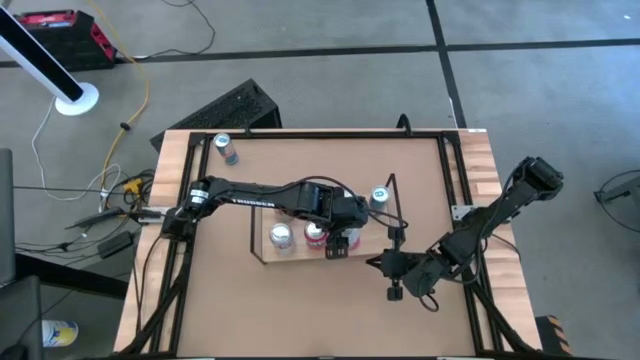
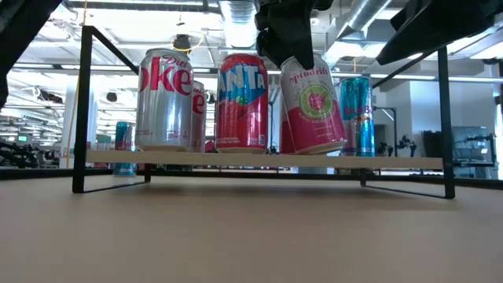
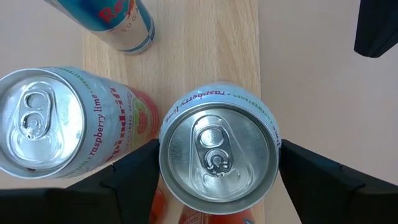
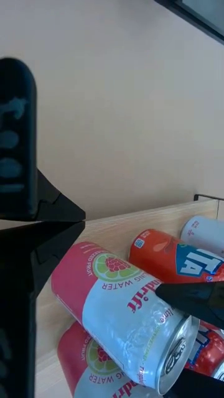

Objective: Place canned beverage on shelf
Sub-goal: Put the pink soda can on the shelf aligned with the other orange can, then put the blue soda can on the shelf aligned with the other pink can

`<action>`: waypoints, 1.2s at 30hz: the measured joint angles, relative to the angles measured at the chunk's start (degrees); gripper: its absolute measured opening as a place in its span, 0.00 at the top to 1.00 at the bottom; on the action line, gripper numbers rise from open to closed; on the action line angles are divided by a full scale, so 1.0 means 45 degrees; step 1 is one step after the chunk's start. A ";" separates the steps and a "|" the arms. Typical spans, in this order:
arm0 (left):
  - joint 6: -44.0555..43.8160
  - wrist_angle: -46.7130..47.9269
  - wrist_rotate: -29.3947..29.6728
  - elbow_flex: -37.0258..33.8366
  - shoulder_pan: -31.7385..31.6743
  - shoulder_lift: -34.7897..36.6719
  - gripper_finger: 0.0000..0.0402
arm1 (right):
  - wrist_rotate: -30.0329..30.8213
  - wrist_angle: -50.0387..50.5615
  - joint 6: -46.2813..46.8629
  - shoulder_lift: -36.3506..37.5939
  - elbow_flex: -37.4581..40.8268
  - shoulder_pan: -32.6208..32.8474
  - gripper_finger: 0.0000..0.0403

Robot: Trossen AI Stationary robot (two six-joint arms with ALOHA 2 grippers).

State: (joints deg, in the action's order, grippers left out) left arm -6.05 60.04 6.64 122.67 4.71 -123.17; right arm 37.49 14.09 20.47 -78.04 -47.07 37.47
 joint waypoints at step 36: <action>-0.0903 0.4328 -0.0007 0.2283 0.0339 0.0837 0.16 | -0.0004 -0.0425 0.0015 -0.0015 0.0000 -0.0719 0.93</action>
State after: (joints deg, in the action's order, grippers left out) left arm -10.11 79.52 6.61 132.94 6.23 -119.41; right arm 37.47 12.17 20.53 -78.11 -47.07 34.24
